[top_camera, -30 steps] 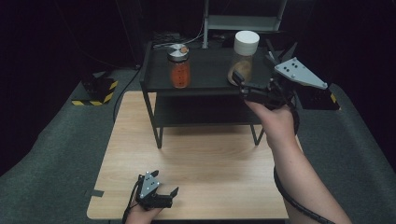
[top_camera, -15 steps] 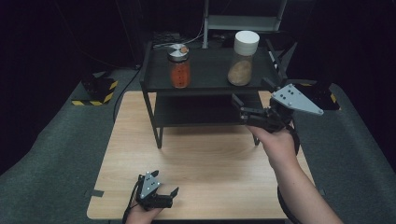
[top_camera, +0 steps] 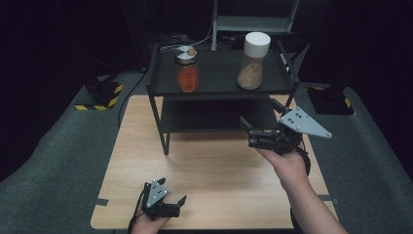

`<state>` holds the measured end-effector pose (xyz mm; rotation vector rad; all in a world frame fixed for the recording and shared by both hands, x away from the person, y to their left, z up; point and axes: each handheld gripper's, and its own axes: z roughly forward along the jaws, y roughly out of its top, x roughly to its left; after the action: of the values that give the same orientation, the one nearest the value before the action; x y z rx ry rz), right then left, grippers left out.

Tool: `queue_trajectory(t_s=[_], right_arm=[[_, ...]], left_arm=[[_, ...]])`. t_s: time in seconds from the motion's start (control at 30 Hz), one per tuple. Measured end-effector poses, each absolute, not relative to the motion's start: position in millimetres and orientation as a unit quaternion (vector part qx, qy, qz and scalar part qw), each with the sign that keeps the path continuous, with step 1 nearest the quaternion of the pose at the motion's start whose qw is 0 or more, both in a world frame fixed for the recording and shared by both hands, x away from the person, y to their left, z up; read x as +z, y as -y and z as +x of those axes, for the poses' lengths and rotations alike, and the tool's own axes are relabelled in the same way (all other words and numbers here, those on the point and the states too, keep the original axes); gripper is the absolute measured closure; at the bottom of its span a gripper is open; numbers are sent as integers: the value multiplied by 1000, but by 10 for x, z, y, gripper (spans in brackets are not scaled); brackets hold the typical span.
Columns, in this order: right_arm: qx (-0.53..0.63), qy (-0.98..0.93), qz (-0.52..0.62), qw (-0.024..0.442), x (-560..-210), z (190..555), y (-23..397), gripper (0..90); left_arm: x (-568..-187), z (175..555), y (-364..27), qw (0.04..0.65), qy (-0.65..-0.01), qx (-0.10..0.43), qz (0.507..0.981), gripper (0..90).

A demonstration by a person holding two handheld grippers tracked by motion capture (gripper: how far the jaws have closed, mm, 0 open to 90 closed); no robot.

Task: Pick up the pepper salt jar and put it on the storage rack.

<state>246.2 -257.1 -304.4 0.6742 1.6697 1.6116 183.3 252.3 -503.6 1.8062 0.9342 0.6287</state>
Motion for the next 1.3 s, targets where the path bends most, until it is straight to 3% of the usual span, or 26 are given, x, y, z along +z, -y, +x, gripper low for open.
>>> queue_trajectory(t_s=[1.3], right_arm=[[555, -708, 291, 327, -4249, 2172, 2824, 0]], left_arm=[[-5042, 1828, -2529, 487, -383, 259, 741, 4]])
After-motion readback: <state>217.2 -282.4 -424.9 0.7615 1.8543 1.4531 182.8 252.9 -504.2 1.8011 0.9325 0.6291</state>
